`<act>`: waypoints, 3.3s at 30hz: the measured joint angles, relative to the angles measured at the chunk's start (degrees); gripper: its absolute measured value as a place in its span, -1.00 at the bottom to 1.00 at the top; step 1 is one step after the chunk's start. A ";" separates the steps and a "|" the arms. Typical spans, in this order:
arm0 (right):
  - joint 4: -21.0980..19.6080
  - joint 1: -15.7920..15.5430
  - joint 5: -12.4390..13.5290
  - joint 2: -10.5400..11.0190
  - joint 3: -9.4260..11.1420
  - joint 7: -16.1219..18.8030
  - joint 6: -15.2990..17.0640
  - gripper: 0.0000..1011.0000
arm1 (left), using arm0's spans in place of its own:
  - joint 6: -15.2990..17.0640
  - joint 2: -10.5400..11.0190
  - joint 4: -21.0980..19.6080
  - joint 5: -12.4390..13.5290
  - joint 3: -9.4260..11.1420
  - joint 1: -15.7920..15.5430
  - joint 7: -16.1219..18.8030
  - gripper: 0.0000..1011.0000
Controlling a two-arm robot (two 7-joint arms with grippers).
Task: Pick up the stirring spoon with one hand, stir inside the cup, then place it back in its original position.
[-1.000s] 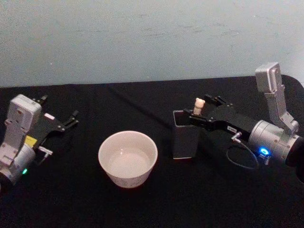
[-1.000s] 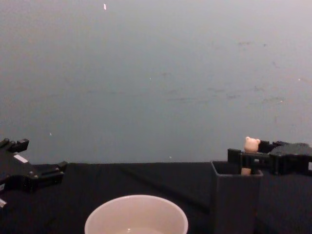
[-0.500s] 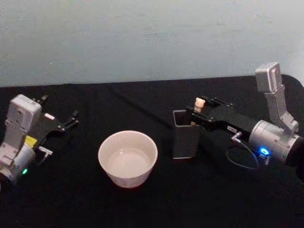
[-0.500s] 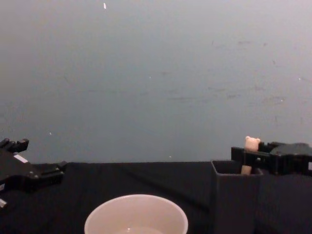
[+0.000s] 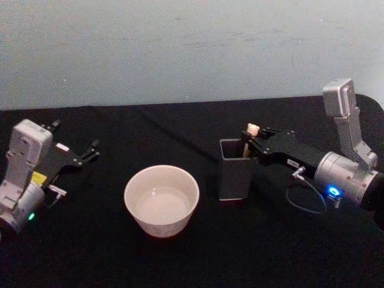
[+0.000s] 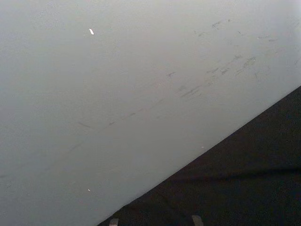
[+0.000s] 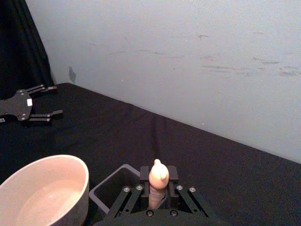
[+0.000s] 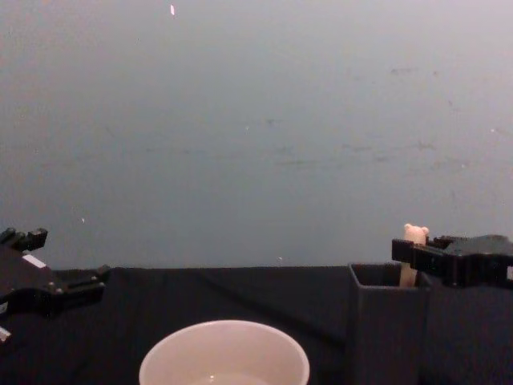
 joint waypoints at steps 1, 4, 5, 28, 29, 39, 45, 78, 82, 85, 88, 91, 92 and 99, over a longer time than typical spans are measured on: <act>0.00 0.00 0.00 0.00 0.00 0.00 0.00 -0.56 | 0.00 0.00 0.00 0.00 0.00 0.00 0.00 0.98; 0.00 0.00 0.00 0.00 0.00 0.00 0.00 -0.58 | 0.00 0.00 0.00 0.00 0.00 0.00 0.00 0.98; 0.00 0.00 0.00 0.00 0.00 0.00 0.00 -0.58 | 0.00 0.00 0.00 0.00 0.00 0.00 0.00 0.98; -0.10 0.02 0.70 0.18 0.11 0.50 0.45 -0.58 | 0.00 0.00 0.00 0.00 0.00 0.00 0.00 0.98; -0.17 0.03 0.91 0.25 0.17 0.66 0.57 -0.58 | 0.00 0.00 0.00 0.00 0.00 0.00 0.00 0.98; -2.47 0.04 5.08 1.24 1.21 1.50 2.68 -0.58 | 0.00 0.00 0.00 0.00 0.00 0.00 0.00 0.98; -4.75 -0.26 7.50 2.09 2.20 1.15 2.82 -0.58 | 0.00 0.00 0.00 0.00 0.00 0.00 0.00 0.98; -10.44 2.43 18.10 2.15 2.23 -0.78 2.46 -0.58 | 0.00 0.00 0.00 0.00 0.00 0.00 0.00 0.98; -10.27 2.97 18.41 1.81 0.43 0.29 2.41 -0.58 | 0.00 0.00 0.00 0.00 0.00 0.00 0.00 0.98; -10.15 3.43 18.52 1.65 -1.15 1.32 2.31 -0.58 | 0.00 0.00 0.00 0.00 0.00 0.00 0.00 0.98; -9.89 3.86 18.31 1.64 -2.88 2.49 1.88 -0.58 | 0.00 0.00 0.00 0.00 0.00 0.00 0.00 0.98; -9.60 4.19 17.39 1.68 -4.45 3.31 1.28 -0.58 | 0.00 0.00 0.00 0.00 0.00 0.00 0.00 0.98; -9.33 4.39 16.53 1.70 -5.66 3.89 0.78 -0.58 | 0.00 0.00 0.00 0.00 0.00 0.00 0.00 0.98; -7.41 5.28 12.49 1.22 -10.13 5.77 -0.81 -0.58 | 0.00 0.00 0.00 0.00 0.00 0.00 0.00 0.98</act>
